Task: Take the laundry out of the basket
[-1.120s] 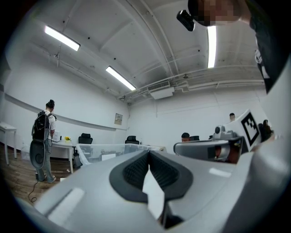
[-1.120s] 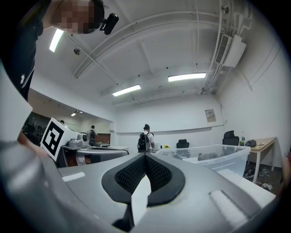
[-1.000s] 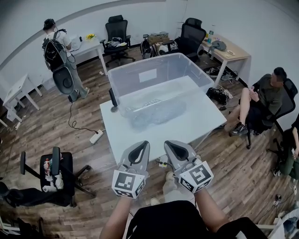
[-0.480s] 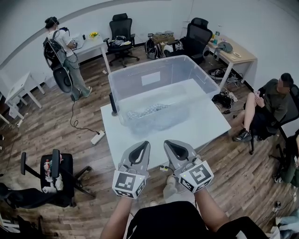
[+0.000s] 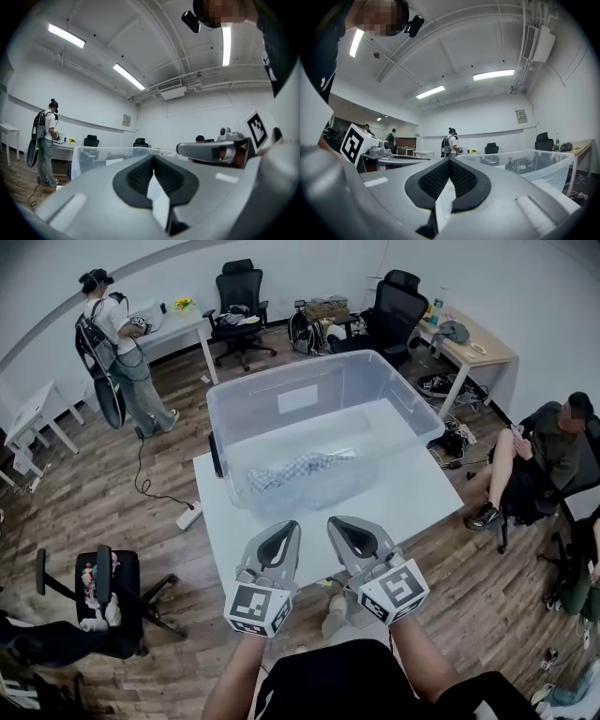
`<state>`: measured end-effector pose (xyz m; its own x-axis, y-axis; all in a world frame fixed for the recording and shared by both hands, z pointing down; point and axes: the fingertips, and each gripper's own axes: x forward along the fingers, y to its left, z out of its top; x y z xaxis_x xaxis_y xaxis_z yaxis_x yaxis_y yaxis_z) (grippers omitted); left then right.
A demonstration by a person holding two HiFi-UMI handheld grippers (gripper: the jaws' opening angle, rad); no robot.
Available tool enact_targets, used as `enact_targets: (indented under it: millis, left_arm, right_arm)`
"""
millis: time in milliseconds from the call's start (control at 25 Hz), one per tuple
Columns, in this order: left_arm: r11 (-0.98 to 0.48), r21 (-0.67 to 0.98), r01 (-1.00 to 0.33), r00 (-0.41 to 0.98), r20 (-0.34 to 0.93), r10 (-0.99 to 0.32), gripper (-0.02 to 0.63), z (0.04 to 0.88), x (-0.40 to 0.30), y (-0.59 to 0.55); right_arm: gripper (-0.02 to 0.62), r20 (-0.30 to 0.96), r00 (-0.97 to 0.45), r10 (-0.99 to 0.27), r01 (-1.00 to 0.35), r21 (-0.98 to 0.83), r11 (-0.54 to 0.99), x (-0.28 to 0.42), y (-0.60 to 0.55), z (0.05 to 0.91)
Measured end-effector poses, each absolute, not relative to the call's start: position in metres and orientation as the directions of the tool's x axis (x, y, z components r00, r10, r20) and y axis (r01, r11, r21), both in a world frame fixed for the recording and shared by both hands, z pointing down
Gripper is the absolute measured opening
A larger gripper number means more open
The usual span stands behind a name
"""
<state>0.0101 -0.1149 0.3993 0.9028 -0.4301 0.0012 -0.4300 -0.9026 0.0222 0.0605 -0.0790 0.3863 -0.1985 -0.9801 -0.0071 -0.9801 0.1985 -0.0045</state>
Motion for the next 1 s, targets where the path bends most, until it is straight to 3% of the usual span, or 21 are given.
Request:
enact_targets:
  millis: [1000]
  left_arm:
    - [-0.83, -0.015, -0.557, 0.831, -0.001, -0.557, 0.008, 0.379, 0.081, -0.172]
  right_arm:
    - [-0.002, -0.06, -0.344, -0.937, -0.939, -0.004, 0.345, 0.138, -0.145, 0.364]
